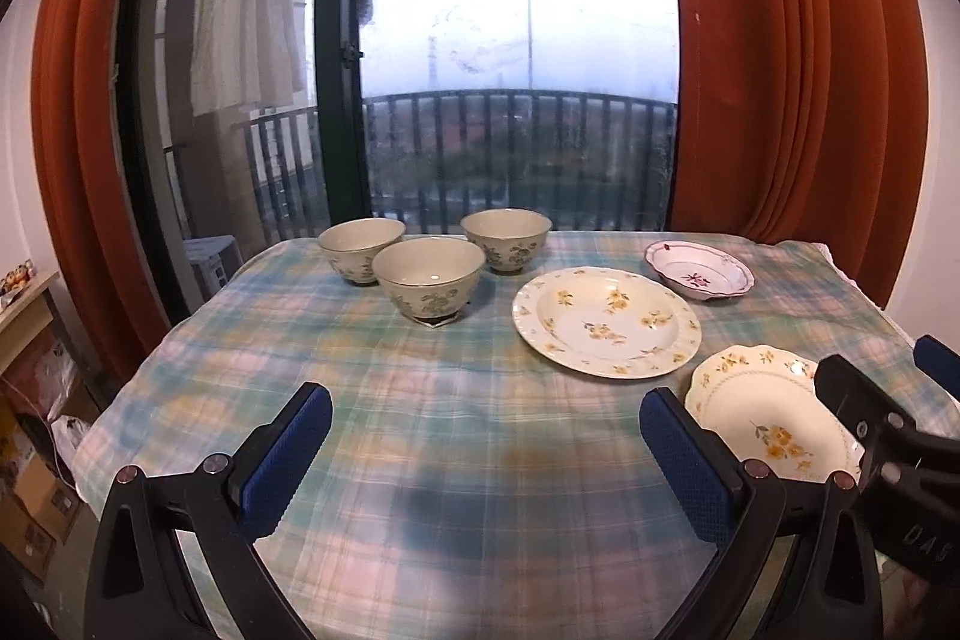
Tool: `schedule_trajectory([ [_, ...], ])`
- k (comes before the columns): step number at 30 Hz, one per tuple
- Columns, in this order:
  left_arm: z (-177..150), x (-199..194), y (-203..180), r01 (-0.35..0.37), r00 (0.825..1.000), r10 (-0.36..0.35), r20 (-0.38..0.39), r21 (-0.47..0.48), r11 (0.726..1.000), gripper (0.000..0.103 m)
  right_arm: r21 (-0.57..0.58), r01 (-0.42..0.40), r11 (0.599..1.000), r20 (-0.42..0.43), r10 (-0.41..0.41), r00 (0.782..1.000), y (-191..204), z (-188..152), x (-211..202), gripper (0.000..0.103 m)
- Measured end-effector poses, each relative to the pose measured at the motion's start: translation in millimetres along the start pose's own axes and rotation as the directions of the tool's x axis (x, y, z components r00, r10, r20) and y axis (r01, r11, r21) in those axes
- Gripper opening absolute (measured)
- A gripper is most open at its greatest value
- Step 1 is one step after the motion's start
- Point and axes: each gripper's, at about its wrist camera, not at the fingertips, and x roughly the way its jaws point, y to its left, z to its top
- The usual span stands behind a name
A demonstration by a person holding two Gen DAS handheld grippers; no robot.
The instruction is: Organize plates and bowls
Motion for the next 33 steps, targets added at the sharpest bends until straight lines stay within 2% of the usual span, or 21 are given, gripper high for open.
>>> schedule_trajectory([
  [5,-4,-9,13,-0.038,0.999,0.039,0.025,-0.014,0.999,0.103,-0.014,0.008,1.000,0.032,-0.008,0.999,14,-12,-7,0.103],
  [9,-5,-10,18,-0.020,1.000,0.020,0.016,-0.005,1.000,0.103,0.036,-0.002,0.999,0.056,0.000,0.998,18,-14,-11,0.103],
  [26,1,0,11,0.007,1.000,-0.007,0.013,0.007,1.000,0.103,0.051,0.040,0.998,0.004,-0.040,0.999,17,-12,-6,0.103],
  [33,7,1,4,-0.020,0.999,0.020,0.038,0.002,1.000,0.103,0.036,0.020,0.999,0.011,-0.021,1.000,12,-2,0,0.103],
])
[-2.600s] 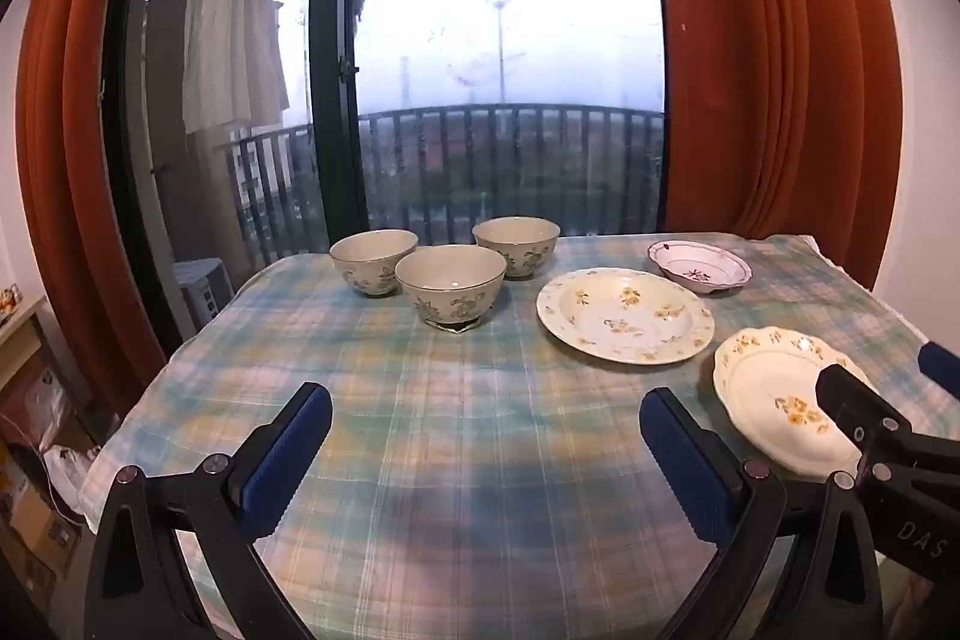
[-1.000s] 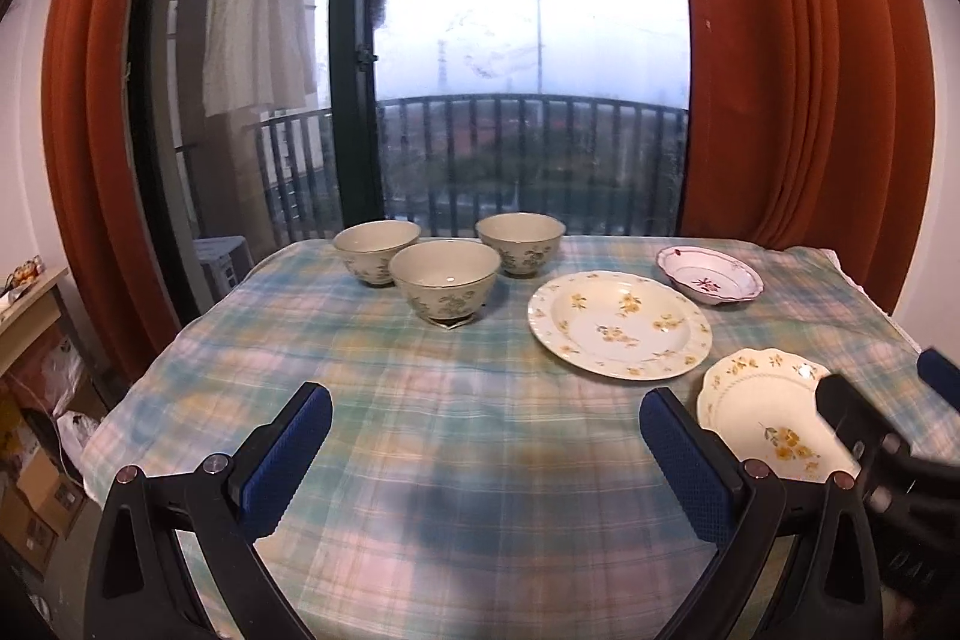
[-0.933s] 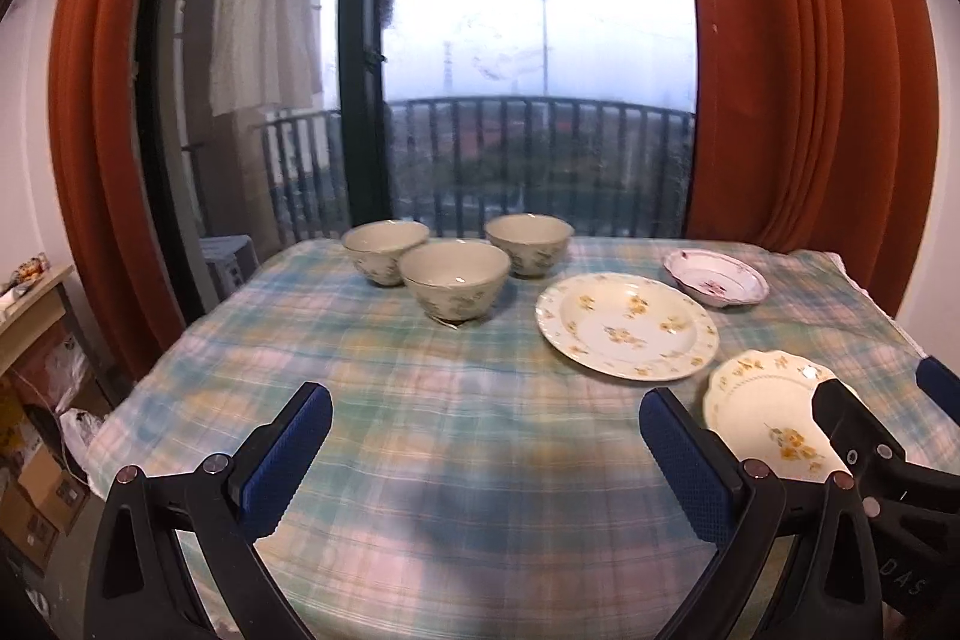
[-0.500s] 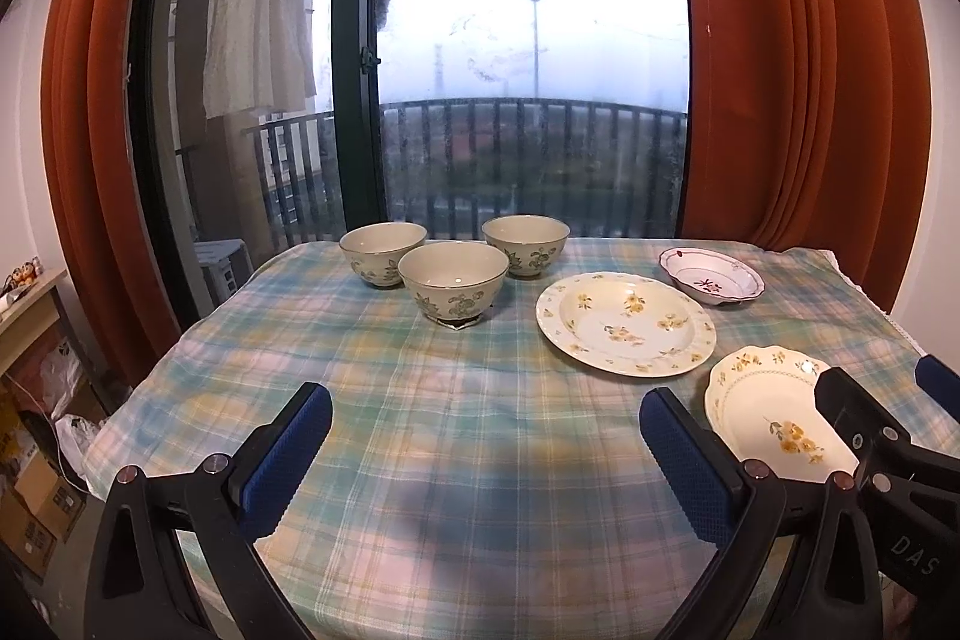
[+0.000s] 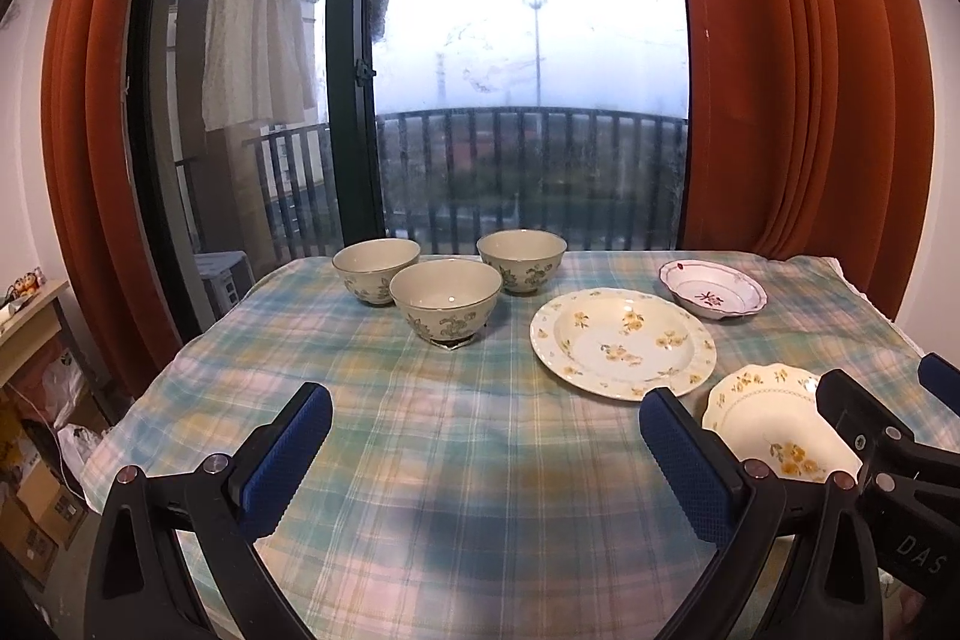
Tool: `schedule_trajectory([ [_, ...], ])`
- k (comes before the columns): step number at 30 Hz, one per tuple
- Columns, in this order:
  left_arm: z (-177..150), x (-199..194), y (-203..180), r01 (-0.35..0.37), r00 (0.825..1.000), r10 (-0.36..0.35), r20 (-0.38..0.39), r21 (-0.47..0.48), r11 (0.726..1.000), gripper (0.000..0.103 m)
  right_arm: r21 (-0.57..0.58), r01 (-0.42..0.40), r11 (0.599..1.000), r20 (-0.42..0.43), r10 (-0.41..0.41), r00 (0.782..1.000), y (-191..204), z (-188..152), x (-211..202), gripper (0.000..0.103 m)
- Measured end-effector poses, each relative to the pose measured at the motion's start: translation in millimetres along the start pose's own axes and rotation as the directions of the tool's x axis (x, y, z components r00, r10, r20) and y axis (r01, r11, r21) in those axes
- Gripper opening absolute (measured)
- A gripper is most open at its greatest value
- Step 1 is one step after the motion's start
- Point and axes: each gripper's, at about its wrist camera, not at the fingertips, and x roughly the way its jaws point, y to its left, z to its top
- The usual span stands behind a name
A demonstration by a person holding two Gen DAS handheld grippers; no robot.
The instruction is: Organize plates and bowls
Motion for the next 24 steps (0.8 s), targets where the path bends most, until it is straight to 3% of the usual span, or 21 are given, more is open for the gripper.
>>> schedule_trajectory([
  [10,5,19,-22,0.005,0.999,-0.005,-0.039,0.008,1.000,0.103,0.016,-0.025,1.000,-0.018,0.025,1.000,-18,6,14,0.103],
  [18,5,40,-53,0.045,0.997,-0.044,-0.064,0.022,0.999,0.102,0.020,0.003,1.000,-0.033,-0.002,0.999,-43,8,29,0.103],
  [24,-1,66,-81,0.089,0.988,-0.082,-0.132,0.052,0.995,0.101,0.060,0.042,0.997,-0.088,-0.036,0.995,-73,2,52,0.103],
])
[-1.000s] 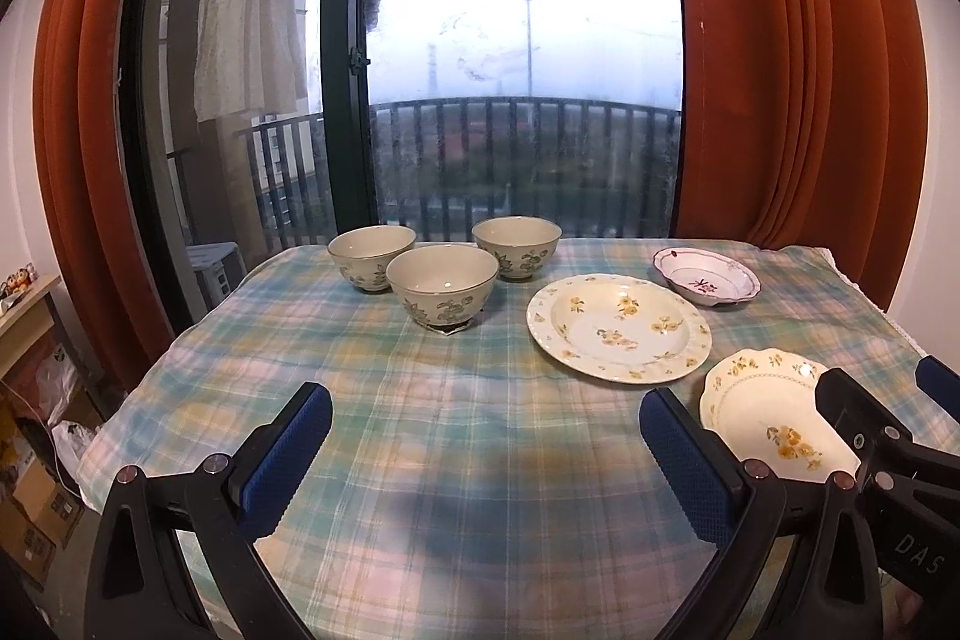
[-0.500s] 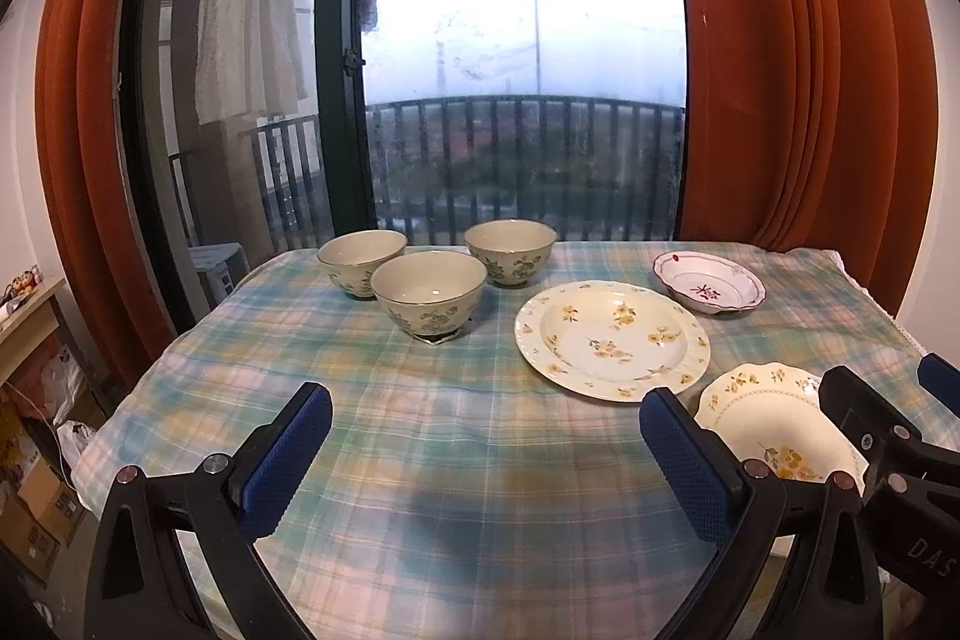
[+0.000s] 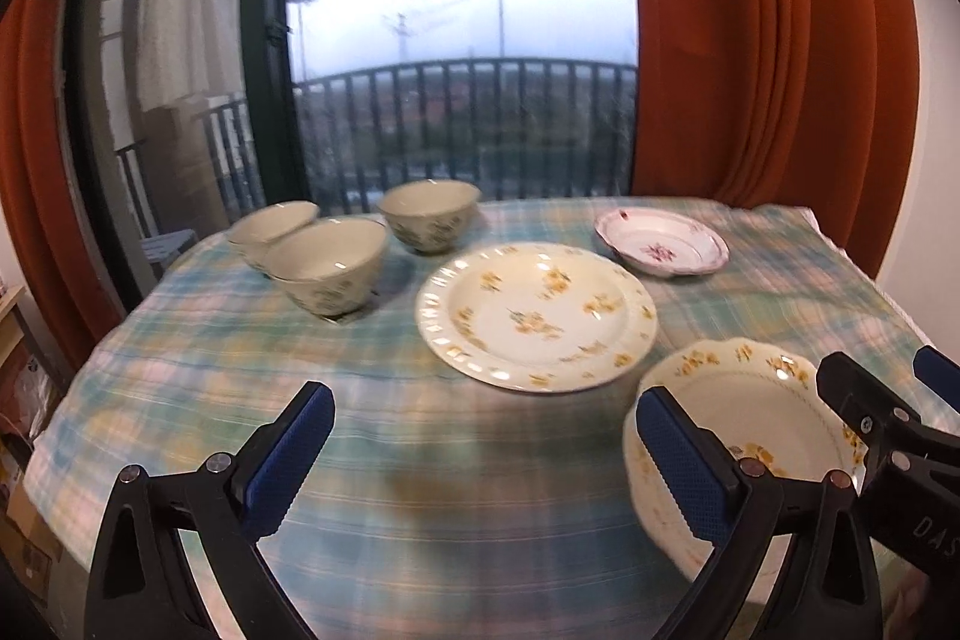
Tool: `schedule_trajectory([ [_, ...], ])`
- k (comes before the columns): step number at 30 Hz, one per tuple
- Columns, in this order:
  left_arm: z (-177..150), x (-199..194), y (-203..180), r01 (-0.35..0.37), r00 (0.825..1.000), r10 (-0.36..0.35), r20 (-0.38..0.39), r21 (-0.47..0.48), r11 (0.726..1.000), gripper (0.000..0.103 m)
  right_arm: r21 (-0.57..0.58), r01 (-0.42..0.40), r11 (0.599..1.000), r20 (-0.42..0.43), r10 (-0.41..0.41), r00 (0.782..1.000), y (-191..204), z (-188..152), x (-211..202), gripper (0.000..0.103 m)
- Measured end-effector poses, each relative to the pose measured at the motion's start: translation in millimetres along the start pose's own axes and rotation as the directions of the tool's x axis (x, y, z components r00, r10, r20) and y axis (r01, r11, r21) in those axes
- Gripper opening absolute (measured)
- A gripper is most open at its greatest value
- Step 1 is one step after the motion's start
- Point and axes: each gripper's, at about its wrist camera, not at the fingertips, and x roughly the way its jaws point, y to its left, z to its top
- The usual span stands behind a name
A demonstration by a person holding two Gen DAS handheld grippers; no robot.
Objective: Organize plates and bowls
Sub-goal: 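Move both tools to the large yellow-flower plate and grip its rim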
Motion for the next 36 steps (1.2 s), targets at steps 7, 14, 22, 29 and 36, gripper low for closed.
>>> schedule_trajectory([
  [7,-4,31,-28,0.035,0.996,-0.033,-0.077,0.021,0.999,0.096,0.023,0.055,0.998,-0.067,-0.053,0.996,-26,-4,32,0.103],
  [14,-16,61,-59,0.090,0.982,-0.079,-0.173,0.058,0.994,0.090,0.048,0.100,0.994,-0.162,-0.091,0.983,-54,-15,61,0.099],
  [22,-28,86,-86,0.145,0.955,-0.115,-0.272,0.094,0.985,0.079,0.072,0.131,0.989,-0.272,-0.107,0.956,-78,-31,91,0.088],
  [29,-33,95,-87,0.130,0.950,-0.098,-0.297,0.089,0.988,0.073,0.086,0.081,0.993,-0.338,-0.048,0.940,-76,-41,107,0.080],
  [36,-34,91,-96,0.166,0.947,-0.126,-0.296,0.116,0.979,0.065,0.054,0.138,0.989,-0.356,-0.110,0.928,-73,-42,108,0.073],
])
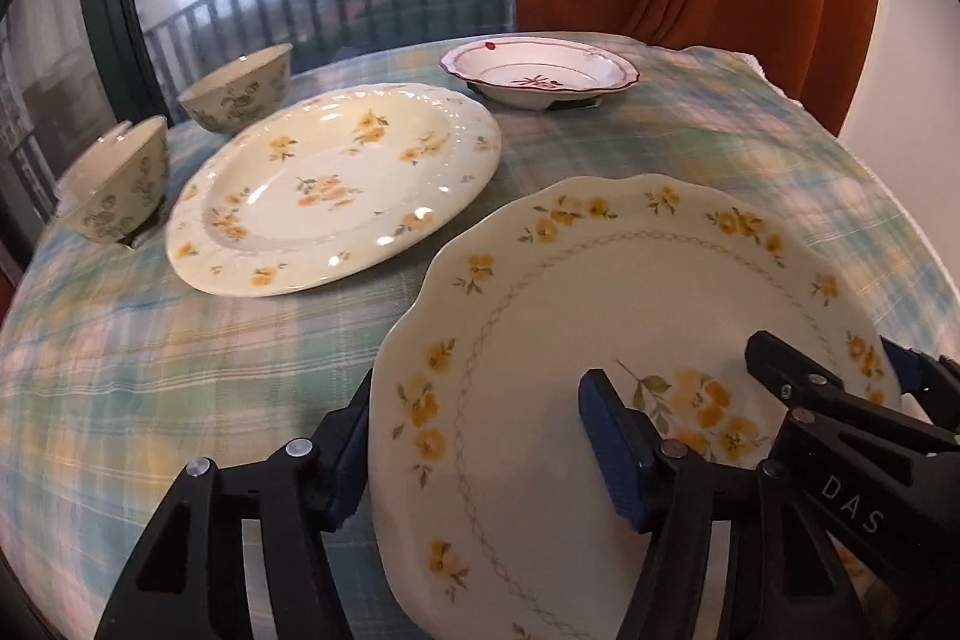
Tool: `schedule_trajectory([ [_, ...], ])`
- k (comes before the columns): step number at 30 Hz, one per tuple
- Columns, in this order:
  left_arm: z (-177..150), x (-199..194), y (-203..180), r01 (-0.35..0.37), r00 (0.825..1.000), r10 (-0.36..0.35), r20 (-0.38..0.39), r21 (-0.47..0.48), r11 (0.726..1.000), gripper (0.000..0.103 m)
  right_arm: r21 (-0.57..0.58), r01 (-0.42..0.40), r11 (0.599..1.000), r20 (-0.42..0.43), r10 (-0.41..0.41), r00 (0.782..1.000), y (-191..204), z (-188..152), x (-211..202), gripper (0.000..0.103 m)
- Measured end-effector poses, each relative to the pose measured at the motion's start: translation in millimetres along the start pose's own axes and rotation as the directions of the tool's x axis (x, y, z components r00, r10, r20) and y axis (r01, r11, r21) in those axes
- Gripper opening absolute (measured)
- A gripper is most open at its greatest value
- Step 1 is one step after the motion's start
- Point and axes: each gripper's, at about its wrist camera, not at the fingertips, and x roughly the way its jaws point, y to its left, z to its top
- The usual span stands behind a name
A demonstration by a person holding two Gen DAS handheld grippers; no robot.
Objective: Organize plates and bowls
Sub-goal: 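Move both tools to the large yellow-flower plate and grip its rim, then lift the yellow-flower plate with both tools and carry it toward the bowls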
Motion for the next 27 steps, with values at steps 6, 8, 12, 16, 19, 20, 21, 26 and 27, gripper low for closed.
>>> schedule_trajectory([
  [6,-3,-5,7,0.009,1.000,-0.009,-0.013,0.005,1.000,0.065,0.019,0.010,1.000,-0.020,-0.010,1.000,3,-4,-5,0.073],
  [8,-7,-9,10,0.008,1.000,-0.007,-0.007,0.019,1.000,0.065,0.024,0.014,1.000,-0.027,-0.014,1.000,7,-7,-8,0.073],
  [12,-14,-20,22,-0.006,1.000,0.006,0.016,0.030,1.000,0.065,0.040,0.019,0.999,-0.035,-0.017,0.999,16,-14,-14,0.073],
  [16,-19,-33,41,-0.005,1.000,0.005,0.031,-0.002,1.000,0.065,0.011,0.016,1.000,-0.017,-0.016,1.000,35,-19,-27,0.073],
  [19,-24,-42,57,-0.006,0.999,0.007,0.043,-0.028,1.000,0.064,-0.012,0.013,1.000,0.002,-0.013,1.000,51,-22,-39,0.073],
  [20,-26,-44,61,-0.006,0.999,0.008,0.046,-0.035,0.999,0.064,-0.016,0.011,1.000,0.004,-0.011,1.000,55,-22,-41,0.073],
  [21,-27,-46,66,-0.006,0.999,0.008,0.048,-0.046,0.999,0.064,-0.023,0.010,1.000,0.008,-0.010,1.000,60,-22,-43,0.073],
  [26,-36,-62,94,-0.027,0.995,0.035,0.088,-0.084,0.996,0.064,-0.060,-0.003,0.998,0.030,0.005,1.000,88,-25,-58,0.073],
  [27,-38,-65,99,-0.037,0.994,0.046,0.097,-0.090,0.995,0.064,-0.066,-0.005,0.998,0.034,0.008,0.999,93,-25,-60,0.073],
])
